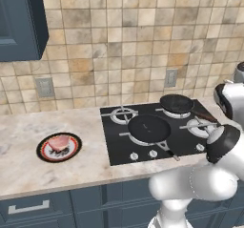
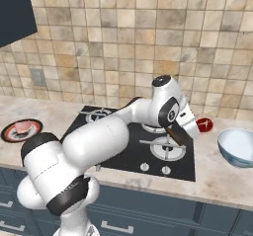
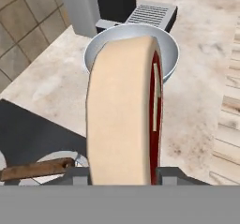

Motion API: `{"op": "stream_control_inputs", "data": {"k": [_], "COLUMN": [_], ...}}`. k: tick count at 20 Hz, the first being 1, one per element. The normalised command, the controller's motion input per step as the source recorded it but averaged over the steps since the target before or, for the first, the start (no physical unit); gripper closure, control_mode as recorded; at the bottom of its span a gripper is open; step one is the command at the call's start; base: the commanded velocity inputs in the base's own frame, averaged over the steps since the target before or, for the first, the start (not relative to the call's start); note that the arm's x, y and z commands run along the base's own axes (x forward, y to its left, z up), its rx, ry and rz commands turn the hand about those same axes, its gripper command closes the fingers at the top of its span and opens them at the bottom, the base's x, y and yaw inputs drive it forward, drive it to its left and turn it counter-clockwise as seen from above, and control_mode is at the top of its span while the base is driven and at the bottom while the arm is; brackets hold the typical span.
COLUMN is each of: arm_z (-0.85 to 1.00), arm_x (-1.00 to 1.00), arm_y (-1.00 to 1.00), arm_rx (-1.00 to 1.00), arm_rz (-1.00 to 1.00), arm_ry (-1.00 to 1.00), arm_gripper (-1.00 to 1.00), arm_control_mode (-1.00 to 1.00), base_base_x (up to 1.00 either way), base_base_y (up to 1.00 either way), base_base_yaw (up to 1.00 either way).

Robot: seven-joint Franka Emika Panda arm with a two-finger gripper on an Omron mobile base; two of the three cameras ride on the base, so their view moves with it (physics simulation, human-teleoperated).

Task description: Place one of the steaks on the plate and the other in the bowl. Then place the bowl in the fridge.

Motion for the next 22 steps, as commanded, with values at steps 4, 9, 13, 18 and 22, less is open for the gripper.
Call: {"op": "stream_control_inputs", "data": {"k": [4, 9, 13, 18, 22], "arm_z": [0.0, -0.14, -0.39, -0.26, -0.02], "arm_x": [0.0, 0.08, 0.29, 0.37, 0.23], "arm_y": [-0.65, -0.6, -0.29, -0.19, -0.66], "arm_rx": [0.1, 0.09, 0.01, 0.01, 0.05], "arm_rz": [0.0, 0.0, 0.02, 0.1, 0.24], "arm_ry": [0.14, 0.02, 0.11, 0.17, 0.16], "arm_gripper": [1.0, 1.0, 1.0, 1.0, 1.0], "arm_control_mode": [-1.0, -1.0, -1.0, -1.0, -1.0], "base_base_x": [0.0, 0.0, 0.0, 0.0, 0.0], "base_base_y": [0.0, 0.0, 0.0, 0.0, 0.0], "base_base_yaw": [0.0, 0.0, 0.0, 0.0, 0.0]}}
